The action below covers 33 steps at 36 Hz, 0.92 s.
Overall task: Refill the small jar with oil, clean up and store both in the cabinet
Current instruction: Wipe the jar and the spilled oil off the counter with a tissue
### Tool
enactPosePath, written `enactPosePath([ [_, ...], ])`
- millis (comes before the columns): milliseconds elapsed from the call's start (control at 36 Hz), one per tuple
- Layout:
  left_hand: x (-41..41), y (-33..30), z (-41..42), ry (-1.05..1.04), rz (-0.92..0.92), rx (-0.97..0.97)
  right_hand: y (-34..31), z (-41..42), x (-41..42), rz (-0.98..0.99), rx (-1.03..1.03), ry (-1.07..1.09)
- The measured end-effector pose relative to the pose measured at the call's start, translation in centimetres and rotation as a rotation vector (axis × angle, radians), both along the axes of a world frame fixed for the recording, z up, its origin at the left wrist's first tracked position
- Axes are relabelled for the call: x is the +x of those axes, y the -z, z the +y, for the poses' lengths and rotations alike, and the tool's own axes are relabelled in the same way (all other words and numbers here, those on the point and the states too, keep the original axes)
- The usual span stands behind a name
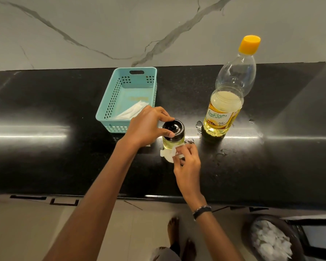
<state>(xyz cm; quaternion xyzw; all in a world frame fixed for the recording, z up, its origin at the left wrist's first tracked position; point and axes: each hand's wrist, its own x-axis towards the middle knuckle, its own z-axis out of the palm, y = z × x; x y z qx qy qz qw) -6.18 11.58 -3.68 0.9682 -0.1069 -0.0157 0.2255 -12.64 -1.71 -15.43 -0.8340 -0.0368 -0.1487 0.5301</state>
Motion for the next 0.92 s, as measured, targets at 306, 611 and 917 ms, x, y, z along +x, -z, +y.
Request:
enactPosePath([
  [306,0.1,-0.4,0.0,0.013,-0.013,0.012,-4.5,1.2,0.8,-0.111,0.164,0.023],
  [611,0.2,-0.7,-0.2,-0.008,0.029,0.006,-1.0,-0.6,0.3,0.228,0.256,0.067],
  [917,0.1,-0.2,0.0,-0.011,0.048,-0.051,-2.7,-0.8,1.7,0.087,0.28,0.055],
])
